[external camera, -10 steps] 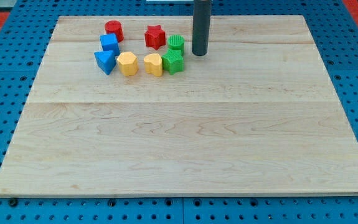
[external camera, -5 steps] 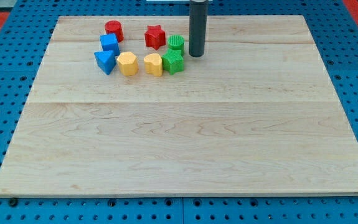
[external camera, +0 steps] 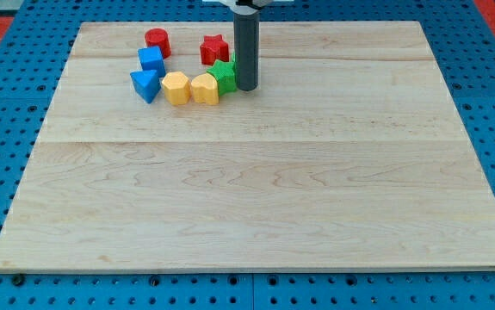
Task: Arrange the green blocks to the bottom right of the red star
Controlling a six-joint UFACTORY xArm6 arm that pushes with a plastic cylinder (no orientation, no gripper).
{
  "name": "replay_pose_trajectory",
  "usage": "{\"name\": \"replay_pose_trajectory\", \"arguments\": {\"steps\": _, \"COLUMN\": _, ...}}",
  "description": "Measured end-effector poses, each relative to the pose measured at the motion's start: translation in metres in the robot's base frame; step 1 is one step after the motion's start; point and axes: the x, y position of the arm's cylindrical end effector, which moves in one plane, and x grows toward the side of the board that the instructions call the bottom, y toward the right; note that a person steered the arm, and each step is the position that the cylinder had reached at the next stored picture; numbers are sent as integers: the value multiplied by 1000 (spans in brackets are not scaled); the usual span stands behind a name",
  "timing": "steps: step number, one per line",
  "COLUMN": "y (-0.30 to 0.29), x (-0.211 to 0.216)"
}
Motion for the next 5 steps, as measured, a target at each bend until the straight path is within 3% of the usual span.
{"name": "replay_pose_trajectory", "arguments": {"steps": 3, "y": 16, "x": -19}}
{"name": "replay_pose_trajectory", "arguments": {"steps": 5, "y": 18, "x": -58}}
